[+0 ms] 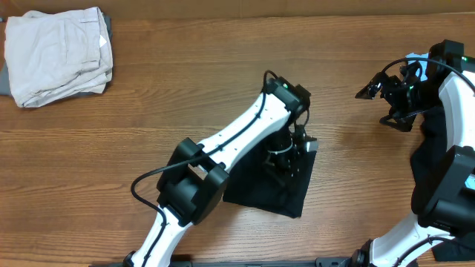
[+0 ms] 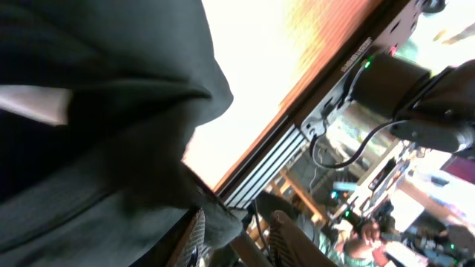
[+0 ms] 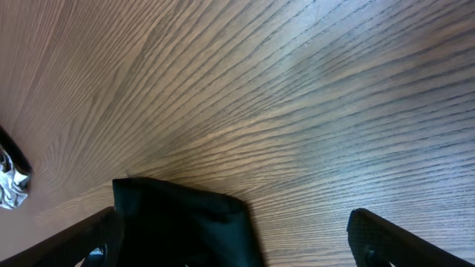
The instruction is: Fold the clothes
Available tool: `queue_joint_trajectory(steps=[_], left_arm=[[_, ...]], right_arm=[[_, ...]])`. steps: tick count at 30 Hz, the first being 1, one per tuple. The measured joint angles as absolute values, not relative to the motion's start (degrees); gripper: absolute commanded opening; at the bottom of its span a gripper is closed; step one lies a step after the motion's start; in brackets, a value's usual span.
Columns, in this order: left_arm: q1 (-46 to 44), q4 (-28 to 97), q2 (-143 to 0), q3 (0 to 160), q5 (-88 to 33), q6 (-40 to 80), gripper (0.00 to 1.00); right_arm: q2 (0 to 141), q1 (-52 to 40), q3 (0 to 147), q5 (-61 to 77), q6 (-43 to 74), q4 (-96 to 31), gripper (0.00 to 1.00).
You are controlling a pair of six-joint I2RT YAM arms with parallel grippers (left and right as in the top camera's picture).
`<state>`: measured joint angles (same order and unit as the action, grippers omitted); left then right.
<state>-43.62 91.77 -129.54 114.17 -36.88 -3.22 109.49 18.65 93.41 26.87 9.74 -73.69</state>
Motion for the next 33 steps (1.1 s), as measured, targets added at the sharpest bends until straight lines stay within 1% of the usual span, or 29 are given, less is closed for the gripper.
queue_joint_trajectory(steps=[5,8,10,13,15,16,18,22,25,26,29,33], left_arm=[[-35.94,95.79,-129.54,123.52,-36.86,-2.92,0.37],[-28.47,96.25,-129.19,129.12,-35.81,-2.79,0.49],[-23.38,95.98,-128.77,131.44,-33.32,-1.13,0.52],[-15.70,94.87,-128.14,132.88,-26.57,4.25,0.68],[-10.85,94.48,-128.11,132.90,-21.32,8.01,0.79],[-9.04,94.39,-128.14,132.79,-19.16,9.54,0.84],[-5.26,94.30,-128.14,132.46,-15.00,12.10,0.88],[-0.16,93.97,-128.14,129.80,-10.11,14.90,0.91],[2.24,92.71,-128.14,125.25,-8.47,15.55,0.93],[2.81,92.18,-128.14,123.70,-8.08,15.81,0.94],[3.75,89.89,-128.14,118.80,-7.44,16.14,0.95],[3.84,86.48,-128.14,112.95,-7.01,16.19,0.95]], right_arm=[[109.49,18.81,94.19,28.38,9.69,-74.06,1.00],[109.49,18.81,96.38,29.21,9.50,-75.42,1.00],[109.49,18.65,97.86,29.65,8.80,-76.71,1.00],[109.45,17.50,99.11,29.80,7.07,-78.78,1.00],[109.45,15.11,99.26,29.78,5.65,-80.75,1.00],[109.45,13.41,99.26,29.76,5.19,-81.69,1.00],[109.45,9.02,99.26,29.65,4.43,-83.46,1.00],[109.45,-3.07,99.26,27.86,4.01,-84.68,1.00],[109.45,-14.52,99.26,19.27,8.73,-84.64,1.00],[109.45,-15.64,99.26,18.17,9.39,-84.62,1.00],[109.45,-22.76,99.26,9.91,14.00,-85.56,1.00],[109.43,-29.91,99.11,2.92,16.91,-84.25,1.00]])
